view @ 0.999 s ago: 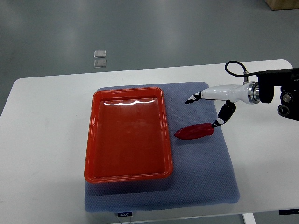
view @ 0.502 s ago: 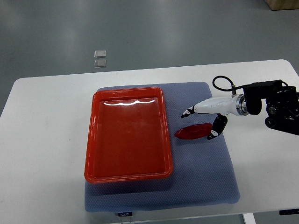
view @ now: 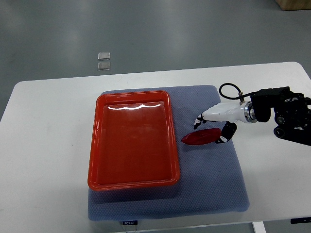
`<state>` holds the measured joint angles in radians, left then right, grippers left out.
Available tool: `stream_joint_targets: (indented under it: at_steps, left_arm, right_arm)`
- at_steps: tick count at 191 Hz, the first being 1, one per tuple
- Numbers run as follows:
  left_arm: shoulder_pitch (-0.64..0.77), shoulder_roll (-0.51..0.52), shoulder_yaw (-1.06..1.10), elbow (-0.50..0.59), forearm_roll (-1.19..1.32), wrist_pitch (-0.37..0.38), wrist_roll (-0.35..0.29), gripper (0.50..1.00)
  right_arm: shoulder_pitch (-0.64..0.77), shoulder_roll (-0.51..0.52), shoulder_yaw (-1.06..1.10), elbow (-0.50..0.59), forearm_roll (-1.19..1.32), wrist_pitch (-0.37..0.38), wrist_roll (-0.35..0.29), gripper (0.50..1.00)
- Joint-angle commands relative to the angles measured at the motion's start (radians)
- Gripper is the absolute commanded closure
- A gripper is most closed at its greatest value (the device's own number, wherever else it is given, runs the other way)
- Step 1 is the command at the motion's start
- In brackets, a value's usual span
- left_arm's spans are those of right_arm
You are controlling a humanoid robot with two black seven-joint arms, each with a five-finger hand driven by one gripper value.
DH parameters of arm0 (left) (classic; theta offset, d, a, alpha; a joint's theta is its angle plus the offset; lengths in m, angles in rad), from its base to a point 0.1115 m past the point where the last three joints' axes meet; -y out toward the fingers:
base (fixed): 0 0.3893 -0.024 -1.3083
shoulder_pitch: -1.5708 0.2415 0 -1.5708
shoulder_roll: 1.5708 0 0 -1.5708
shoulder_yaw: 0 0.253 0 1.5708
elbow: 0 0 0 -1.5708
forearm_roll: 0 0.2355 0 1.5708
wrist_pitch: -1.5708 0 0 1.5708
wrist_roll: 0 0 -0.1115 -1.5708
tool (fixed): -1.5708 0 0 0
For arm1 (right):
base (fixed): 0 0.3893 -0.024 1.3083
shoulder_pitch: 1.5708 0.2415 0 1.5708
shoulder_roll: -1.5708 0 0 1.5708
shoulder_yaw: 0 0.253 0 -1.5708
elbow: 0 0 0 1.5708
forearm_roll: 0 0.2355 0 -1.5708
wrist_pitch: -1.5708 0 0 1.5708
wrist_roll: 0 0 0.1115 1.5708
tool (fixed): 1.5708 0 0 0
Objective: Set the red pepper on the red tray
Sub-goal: 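Close the right hand fingers around the red pepper, then lift the pepper and carry it over the red tray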
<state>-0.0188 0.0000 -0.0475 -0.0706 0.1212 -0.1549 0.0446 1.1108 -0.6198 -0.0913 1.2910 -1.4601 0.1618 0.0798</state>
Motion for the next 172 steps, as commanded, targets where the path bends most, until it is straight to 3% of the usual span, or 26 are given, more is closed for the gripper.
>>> stream_joint_targets:
  at_steps: [1,86,139,152,165,172]
  left_arm:
    - [-0.001,0.000,0.000,0.000,0.000,0.000,0.000,0.500]
    - [-0.001,0.000,0.000,0.000,0.000,0.000,0.000,0.500]
    - [-0.001,0.000,0.000,0.000,0.000,0.000,0.000,0.500]
    - [-0.001,0.000,0.000,0.000,0.000,0.000,0.000,0.500]
    - [-0.001,0.000,0.000,0.000,0.000,0.000,0.000,0.500]
    - [0.000,0.000,0.000,0.000,0.000,0.000,0.000,0.500]
  right_arm:
    - [-0.011,0.000,0.001,-0.004,-0.016,-0.001,0.000,0.720]
    - [-0.025,0.000,0.001,-0.009,-0.037,-0.001,0.000,0.744]
    - [-0.025,-0.001,0.001,-0.010,-0.040,-0.004,0.000,0.850]
    - [-0.025,-0.001,0.001,-0.012,-0.040,-0.004,0.000,0.901]
    - [-0.023,-0.003,0.002,-0.012,-0.040,-0.008,0.000,0.991]
    - [-0.023,-0.005,0.002,-0.012,-0.040,-0.012,0.000,1.000]
